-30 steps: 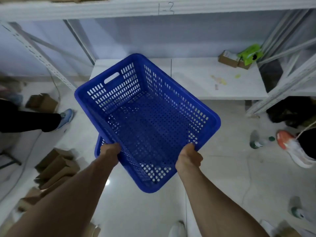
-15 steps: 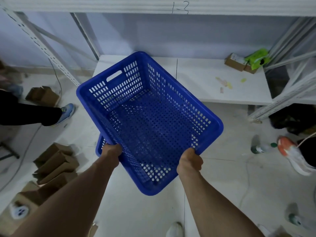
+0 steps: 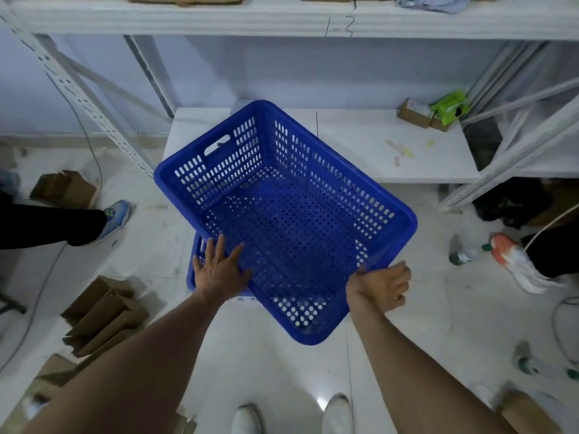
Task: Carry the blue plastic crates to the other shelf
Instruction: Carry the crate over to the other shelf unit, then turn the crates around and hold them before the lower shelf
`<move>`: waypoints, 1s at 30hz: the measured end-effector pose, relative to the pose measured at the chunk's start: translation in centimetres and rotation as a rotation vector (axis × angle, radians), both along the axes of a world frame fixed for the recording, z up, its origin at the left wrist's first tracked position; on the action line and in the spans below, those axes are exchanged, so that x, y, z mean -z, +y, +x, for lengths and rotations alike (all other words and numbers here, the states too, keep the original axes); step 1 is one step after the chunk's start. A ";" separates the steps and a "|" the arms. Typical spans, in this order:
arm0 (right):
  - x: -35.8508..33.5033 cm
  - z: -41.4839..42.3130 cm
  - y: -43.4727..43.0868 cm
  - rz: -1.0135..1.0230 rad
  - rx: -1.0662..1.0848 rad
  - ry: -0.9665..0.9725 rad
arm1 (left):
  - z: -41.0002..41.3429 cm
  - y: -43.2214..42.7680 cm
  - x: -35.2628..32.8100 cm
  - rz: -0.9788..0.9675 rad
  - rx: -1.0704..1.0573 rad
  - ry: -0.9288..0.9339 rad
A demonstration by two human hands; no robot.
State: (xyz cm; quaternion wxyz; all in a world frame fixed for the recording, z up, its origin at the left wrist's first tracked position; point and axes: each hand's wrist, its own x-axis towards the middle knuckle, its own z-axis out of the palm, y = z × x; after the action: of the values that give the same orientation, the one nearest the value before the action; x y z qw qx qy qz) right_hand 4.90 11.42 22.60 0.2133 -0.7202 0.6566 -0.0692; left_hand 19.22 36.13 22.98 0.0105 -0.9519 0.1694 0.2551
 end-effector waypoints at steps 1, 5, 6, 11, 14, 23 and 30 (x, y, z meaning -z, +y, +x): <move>-0.3 -0.1 0.8 -0.100 -0.146 -0.003 | 0.3 0.5 0.0 0.013 0.043 0.008; -1.1 1.1 6.0 -0.035 -0.755 -0.009 | 1.7 2.2 -0.2 0.070 0.319 0.046; -1.2 1.7 7.8 0.080 -0.871 -0.005 | 2.1 2.5 -0.5 0.051 0.338 0.038; 0.2 4.8 16.3 0.329 -1.016 0.164 | 5.0 3.6 -1.3 0.091 0.521 -0.033; 1.3 6.2 18.4 0.194 -0.981 0.302 | 6.6 3.1 -0.8 0.124 0.602 -0.103; 1.2 7.0 18.8 -0.022 -0.924 0.376 | 8.7 1.6 2.6 0.075 0.741 -0.217; 1.9 7.0 18.9 0.064 -0.874 0.378 | 9.5 1.3 2.6 0.125 0.962 -0.199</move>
State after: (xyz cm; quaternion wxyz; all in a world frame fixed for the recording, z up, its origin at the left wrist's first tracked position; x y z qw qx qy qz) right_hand 11.85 30.30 20.66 0.1212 -0.9219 0.3213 0.1795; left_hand 28.74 37.47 20.41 0.2001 -0.7833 0.5720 0.1387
